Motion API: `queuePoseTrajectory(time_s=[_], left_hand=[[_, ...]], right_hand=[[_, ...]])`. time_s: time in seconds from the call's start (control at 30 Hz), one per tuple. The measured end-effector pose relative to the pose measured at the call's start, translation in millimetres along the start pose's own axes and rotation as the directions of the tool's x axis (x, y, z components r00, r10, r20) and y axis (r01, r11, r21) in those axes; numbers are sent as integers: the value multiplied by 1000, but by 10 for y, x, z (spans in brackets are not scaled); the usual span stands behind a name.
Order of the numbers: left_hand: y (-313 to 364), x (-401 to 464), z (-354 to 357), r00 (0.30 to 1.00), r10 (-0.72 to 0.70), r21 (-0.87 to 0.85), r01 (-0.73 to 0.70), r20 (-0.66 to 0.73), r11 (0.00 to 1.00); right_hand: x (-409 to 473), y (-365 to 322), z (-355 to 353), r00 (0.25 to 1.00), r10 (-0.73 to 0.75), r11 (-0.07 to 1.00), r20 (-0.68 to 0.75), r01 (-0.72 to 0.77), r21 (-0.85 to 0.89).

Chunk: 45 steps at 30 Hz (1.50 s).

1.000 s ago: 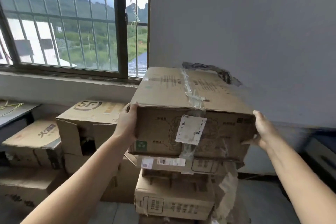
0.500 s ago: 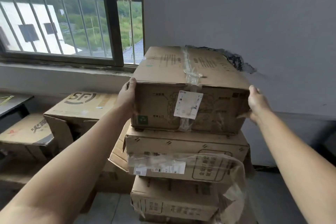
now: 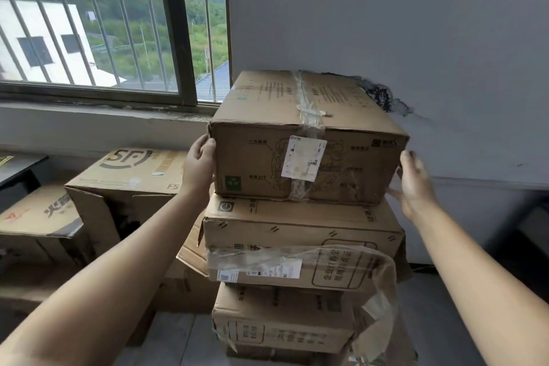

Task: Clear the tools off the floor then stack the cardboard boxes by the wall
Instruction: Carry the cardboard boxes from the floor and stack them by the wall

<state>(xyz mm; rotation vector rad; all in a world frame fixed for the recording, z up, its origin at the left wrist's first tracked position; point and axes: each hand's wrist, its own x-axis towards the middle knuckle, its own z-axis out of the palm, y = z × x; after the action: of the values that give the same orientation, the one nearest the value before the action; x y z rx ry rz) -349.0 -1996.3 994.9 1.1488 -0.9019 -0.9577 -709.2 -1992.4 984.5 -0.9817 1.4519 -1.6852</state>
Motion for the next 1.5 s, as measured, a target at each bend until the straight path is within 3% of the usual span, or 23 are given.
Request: queuePoseTrajectory(time_s=[0.17, 0.27, 0.37, 0.57, 0.7, 0.87, 0.97, 1.17, 1.33, 1.5], left_hand=[[-240, -730, -363, 945, 37, 136, -85, 324, 987], [-418, -1253, -641, 835, -14, 229, -135, 551, 964], [-722, -1654, -1002, 723, -116, 346, -178, 681, 921], [-1331, -2287, -1648, 589, -274, 494, -251, 761, 832], [-1523, -2679, -1899, 503, -293, 473, -277, 813, 836], [-1545, -2796, -2048, 342, -287, 404, -344, 895, 848], [-1539, -2905, -2053, 217, -292, 357, -384, 931, 852], [-1548, -3440, -1974, -105, -293, 233, -386, 950, 893], [-1499, -4117, -2102, -365, -269, 119, -384, 891, 916], [-1370, -4988, -2589, -544, -237, 40, -349, 805, 936]], right_hand=[[-1193, 163, -291, 968, -13, 972, 250, 71, -225], [-1898, 417, -507, 944, -20, 944, 328, 125, -304], [-2635, 721, -671, 957, 3, 889, 291, 131, -438], [-4269, 1235, -607, 979, 168, 784, 114, -63, -618], [-5091, 1447, -323, 977, 164, 788, -138, -214, -577], [-5920, 1416, -100, 905, 179, 804, -386, -361, -473], [-6367, 1349, -72, 824, 97, 783, -558, -409, -468], [-7306, 1177, 79, 556, 116, 795, -823, -549, -259], [-8230, 1128, 301, 320, 118, 803, -940, -588, -99], [-9360, 1063, 521, 119, 129, 796, -984, -604, 32]])
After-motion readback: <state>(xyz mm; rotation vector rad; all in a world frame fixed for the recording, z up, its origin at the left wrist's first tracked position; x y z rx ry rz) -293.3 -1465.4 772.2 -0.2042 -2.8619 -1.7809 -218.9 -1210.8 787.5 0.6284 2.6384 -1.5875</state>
